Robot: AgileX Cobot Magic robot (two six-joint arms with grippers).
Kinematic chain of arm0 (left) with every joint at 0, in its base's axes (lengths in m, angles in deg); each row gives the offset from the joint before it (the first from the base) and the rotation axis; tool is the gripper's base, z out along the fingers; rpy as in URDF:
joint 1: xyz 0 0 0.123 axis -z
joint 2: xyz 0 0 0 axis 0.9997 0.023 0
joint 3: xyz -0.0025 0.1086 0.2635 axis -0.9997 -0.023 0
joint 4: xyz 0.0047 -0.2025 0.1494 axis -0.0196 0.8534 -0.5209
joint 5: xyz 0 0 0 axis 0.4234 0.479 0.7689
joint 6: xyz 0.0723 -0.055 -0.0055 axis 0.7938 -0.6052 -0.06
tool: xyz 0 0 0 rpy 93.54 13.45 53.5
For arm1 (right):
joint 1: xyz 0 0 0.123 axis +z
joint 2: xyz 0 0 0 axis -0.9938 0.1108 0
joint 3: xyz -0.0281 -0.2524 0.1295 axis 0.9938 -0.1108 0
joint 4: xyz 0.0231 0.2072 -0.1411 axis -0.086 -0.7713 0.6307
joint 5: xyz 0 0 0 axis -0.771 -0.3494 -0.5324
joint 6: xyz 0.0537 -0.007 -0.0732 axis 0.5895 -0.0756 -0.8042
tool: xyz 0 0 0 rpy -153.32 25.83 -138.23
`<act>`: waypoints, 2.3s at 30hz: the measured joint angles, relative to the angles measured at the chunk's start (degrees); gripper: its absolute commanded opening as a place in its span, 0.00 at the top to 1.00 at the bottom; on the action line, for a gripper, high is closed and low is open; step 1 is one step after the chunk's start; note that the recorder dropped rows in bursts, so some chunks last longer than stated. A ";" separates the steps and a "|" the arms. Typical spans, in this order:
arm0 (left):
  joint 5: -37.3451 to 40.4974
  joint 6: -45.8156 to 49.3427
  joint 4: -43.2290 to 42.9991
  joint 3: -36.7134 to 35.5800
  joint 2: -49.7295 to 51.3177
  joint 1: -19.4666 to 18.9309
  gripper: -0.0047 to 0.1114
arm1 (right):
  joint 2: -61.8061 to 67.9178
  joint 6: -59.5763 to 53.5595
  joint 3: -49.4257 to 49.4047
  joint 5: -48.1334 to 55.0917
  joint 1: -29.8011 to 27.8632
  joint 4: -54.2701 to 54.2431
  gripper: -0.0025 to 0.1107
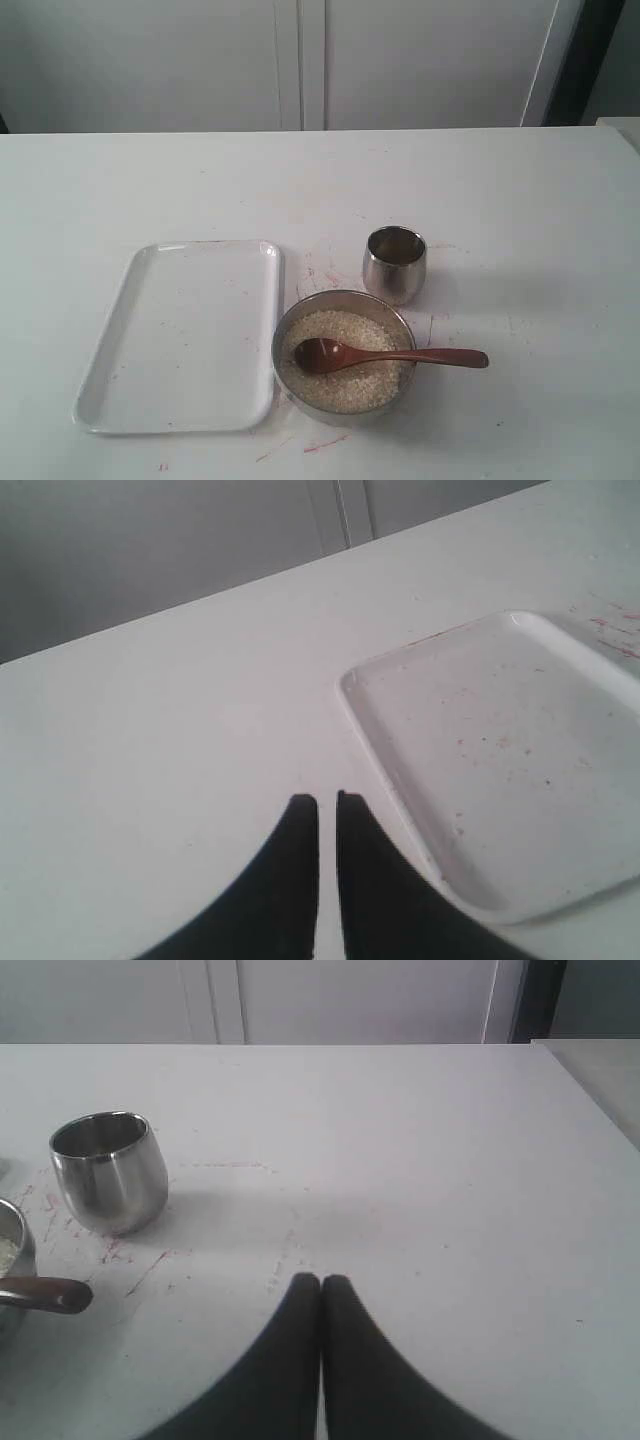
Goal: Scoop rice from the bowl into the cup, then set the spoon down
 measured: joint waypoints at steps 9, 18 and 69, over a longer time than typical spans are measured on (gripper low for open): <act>0.00 0.00 0.00 0.00 0.00 0.00 0.84 | 0.00 0.00 0.00 0.00 0.00 0.00 0.98; 0.00 0.00 0.00 0.00 0.00 0.00 0.84 | 0.00 0.00 0.00 0.00 0.00 0.00 0.98; 0.00 0.00 0.00 0.00 0.00 0.00 0.84 | -0.48 32.53 31.05 -40.05 0.00 2.56 0.98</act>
